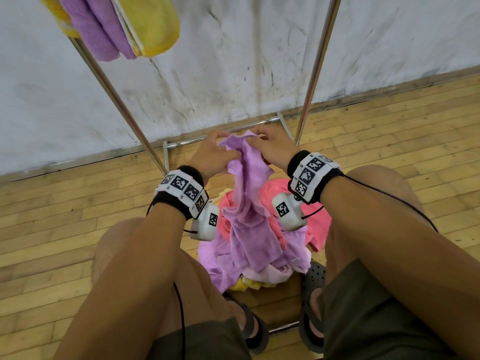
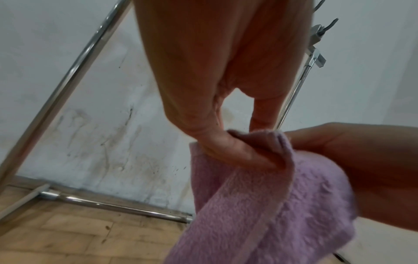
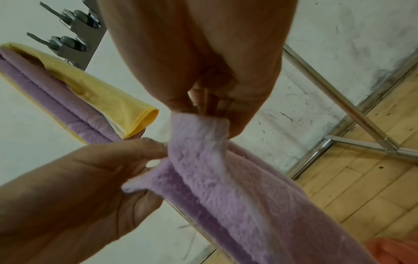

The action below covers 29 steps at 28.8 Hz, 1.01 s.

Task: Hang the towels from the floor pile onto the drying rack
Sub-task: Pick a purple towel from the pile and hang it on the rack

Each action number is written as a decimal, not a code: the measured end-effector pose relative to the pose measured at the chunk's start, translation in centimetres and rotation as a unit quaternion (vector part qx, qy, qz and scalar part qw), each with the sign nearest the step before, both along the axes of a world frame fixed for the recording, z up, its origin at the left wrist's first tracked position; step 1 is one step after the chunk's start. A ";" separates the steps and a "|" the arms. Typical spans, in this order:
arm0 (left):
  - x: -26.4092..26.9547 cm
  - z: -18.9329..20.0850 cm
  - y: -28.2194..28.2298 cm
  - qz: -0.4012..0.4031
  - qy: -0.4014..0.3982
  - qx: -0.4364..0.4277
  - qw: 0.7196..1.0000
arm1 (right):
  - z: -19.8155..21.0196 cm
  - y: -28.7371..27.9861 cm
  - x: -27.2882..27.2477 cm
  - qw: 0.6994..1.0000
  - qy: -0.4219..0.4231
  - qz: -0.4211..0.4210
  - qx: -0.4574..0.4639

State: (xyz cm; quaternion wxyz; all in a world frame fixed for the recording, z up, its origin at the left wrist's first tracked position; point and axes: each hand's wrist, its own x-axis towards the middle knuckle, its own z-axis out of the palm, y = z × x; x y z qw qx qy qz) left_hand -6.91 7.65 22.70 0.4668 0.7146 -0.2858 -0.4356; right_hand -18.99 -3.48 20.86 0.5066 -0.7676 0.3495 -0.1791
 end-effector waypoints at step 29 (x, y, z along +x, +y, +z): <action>0.0 0.0 0.3 -0.015 0.058 -0.024 0.998 | 0.0 0.4 0.0 0.987 -0.050 -0.009 0.155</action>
